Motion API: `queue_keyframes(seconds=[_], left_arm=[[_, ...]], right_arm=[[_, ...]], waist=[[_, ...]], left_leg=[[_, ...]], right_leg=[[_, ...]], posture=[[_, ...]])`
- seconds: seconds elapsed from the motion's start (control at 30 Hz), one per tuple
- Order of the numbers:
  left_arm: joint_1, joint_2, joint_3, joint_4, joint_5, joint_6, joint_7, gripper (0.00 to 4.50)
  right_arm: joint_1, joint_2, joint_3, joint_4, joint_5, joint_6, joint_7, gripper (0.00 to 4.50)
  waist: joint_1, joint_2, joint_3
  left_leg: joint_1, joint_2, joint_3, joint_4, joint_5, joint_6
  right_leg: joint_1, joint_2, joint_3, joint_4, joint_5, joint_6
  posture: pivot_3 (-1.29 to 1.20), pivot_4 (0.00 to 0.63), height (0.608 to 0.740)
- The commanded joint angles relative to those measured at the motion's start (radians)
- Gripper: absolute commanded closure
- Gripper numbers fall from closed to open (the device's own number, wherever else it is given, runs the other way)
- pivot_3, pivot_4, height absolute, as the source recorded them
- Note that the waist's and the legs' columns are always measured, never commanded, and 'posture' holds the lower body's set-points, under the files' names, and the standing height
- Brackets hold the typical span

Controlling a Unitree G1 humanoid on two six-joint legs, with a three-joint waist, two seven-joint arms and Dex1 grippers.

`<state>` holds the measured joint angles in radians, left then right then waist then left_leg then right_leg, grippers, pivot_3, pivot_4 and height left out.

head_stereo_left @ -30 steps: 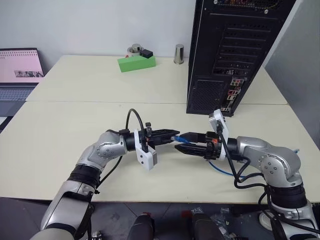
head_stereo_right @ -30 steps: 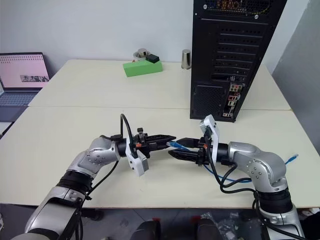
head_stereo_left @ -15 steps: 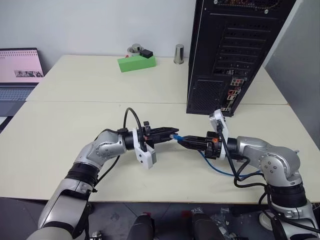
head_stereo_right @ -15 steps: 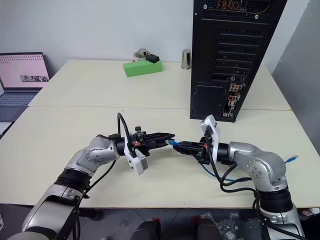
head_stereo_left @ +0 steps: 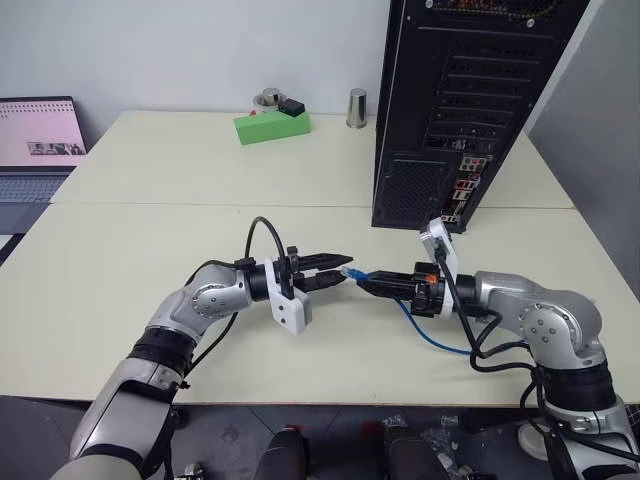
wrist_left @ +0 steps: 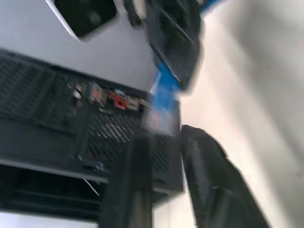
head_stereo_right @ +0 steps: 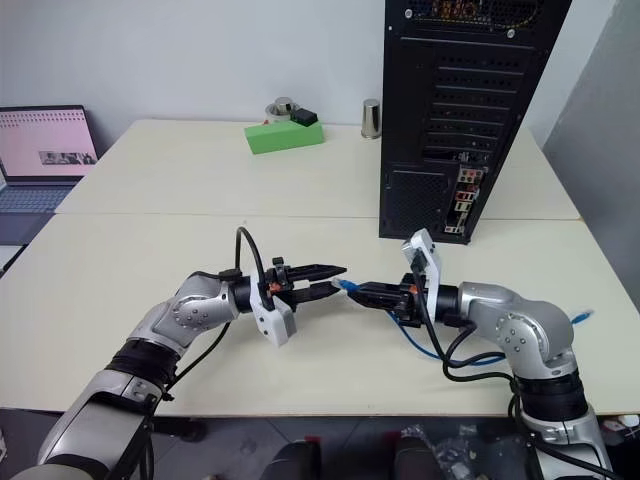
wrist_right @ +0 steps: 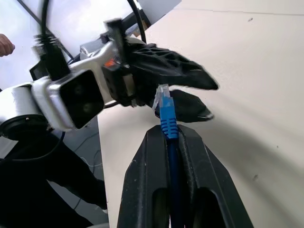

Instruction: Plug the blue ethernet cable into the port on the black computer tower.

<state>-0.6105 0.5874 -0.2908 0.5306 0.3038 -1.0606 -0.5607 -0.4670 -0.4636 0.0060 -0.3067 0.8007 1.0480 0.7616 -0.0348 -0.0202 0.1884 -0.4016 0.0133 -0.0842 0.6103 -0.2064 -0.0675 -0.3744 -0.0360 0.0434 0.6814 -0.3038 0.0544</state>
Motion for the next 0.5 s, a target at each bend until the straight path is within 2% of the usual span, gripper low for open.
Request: queue_keyframes(seconds=[0.03, 0.17, 0.3, 0.37, 0.5], left_arm=[[0.014, 0.009, -0.012, 0.002, -0.108, 0.077, -0.072, 2.34], [0.042, -0.048, 0.006, -0.074, -0.275, 0.331, -0.168, 1.53], [0.089, -0.141, 0.020, -0.322, -0.508, 0.856, -0.205, 0.80], [0.100, -0.165, 0.021, -0.417, -0.538, 1.016, -0.194, 0.80], [0.078, -0.221, 0.027, -0.515, -0.535, 1.212, -0.116, 0.80]], right_arm=[[-0.007, -0.010, -0.046, -0.038, 0.023, -0.016, -0.021, 4.50], [0.031, -0.003, -0.130, -0.081, -0.021, -0.060, -0.142, 4.50], [0.071, 0.015, -0.175, -0.140, -0.081, -0.099, -0.276, 4.50], [0.089, 0.031, -0.180, -0.164, -0.119, -0.114, -0.348, 4.50], [0.082, 0.085, -0.174, -0.158, -0.241, -0.144, -0.535, 4.50]], waist=[[0.001, 0.000, 0.000], [0.002, 0.000, 0.000], [0.003, 0.000, 0.000], [0.001, 0.000, 0.000], [-0.009, 0.000, 0.000]], left_leg=[[0.000, 0.000, 0.000, 0.000, 0.000, 0.000], [0.000, 0.000, 0.000, 0.000, 0.000, 0.000], [-0.001, 0.000, 0.000, 0.000, 0.000, 0.000], [-0.002, 0.000, -0.001, 0.001, 0.000, 0.000], [0.000, 0.000, -0.001, 0.000, 0.000, 0.000]], right_leg=[[0.000, 0.000, 0.000, 0.000, 0.000, 0.000], [0.000, 0.000, 0.000, 0.000, 0.000, 0.000], [0.000, 0.000, 0.000, 0.000, 0.000, 0.000], [0.000, 0.000, -0.001, 0.000, 0.000, 0.000], [0.000, 0.001, 0.000, 0.001, 0.000, 0.000]], posture=[[0.00, 0.150, 0.740], [0.00, 0.150, 0.740], [0.00, 0.150, 0.740], [0.00, 0.150, 0.740], [0.00, 0.150, 0.740]])
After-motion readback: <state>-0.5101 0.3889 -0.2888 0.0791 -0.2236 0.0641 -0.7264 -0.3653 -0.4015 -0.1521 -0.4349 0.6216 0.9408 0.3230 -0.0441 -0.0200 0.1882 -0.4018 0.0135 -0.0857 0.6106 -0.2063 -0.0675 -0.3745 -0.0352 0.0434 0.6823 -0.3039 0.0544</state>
